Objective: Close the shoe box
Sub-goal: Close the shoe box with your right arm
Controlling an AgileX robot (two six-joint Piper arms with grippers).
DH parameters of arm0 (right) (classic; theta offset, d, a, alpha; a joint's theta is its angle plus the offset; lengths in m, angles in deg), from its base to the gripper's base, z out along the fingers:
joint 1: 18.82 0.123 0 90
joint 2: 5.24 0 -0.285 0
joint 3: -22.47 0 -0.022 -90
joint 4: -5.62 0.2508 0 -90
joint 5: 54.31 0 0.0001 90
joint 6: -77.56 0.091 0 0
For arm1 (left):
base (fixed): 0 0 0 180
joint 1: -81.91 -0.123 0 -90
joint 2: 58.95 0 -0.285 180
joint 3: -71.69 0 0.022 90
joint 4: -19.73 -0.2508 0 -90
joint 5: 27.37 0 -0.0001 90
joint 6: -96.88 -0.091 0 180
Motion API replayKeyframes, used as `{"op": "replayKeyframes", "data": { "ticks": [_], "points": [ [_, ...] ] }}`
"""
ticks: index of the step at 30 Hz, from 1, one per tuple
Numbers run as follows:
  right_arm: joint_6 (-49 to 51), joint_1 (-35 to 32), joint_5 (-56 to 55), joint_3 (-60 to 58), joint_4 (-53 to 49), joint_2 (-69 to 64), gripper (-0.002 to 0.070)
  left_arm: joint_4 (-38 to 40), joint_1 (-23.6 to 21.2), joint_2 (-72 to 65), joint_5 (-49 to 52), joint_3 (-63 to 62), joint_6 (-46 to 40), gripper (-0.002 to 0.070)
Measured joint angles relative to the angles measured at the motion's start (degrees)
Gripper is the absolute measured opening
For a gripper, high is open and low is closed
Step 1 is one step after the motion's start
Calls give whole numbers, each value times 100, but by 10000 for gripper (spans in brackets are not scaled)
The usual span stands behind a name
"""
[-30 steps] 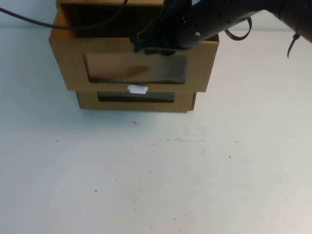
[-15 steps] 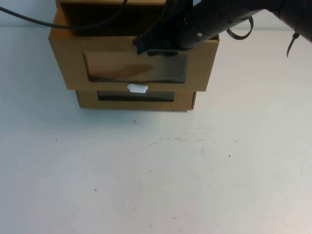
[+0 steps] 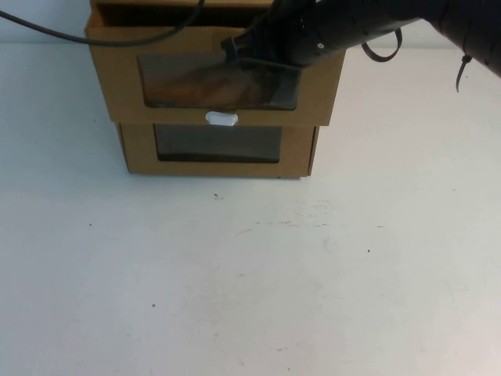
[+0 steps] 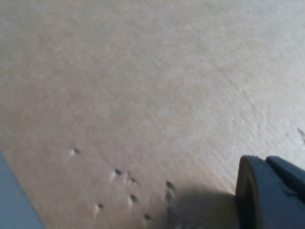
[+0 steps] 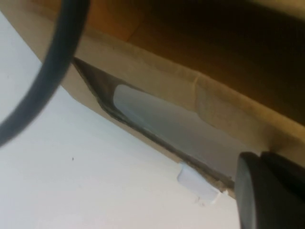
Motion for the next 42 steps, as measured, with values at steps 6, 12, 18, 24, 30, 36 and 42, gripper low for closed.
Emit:
{"op": "replayKeyframes", "data": {
  "ticks": [6,12,18,24,30,36,42],
  "points": [
    [-12,-13,-427,0,36,-111,-13,-14,0,0,0,0,0,-5],
    [-12,-41,-749,11,71,-265,-13,-39,0,0,0,-13,0,-5],
    [-25,-69,-911,213,96,-472,-13,-39,0,0,0,-13,0,-5],
    [-25,-69,-846,586,130,-807,-13,-39,0,0,0,-13,0,-5],
    [-25,-112,-776,876,199,-1037,-13,-39,0,10,0,-13,0,-5],
    [-71,-199,-519,925,383,-1049,-13,-25,0,10,10,-13,0,-5],
    [-232,-255,258,1108,587,-949,-13,-62,0,109,130,-16,-130,-5]
  ]
}}
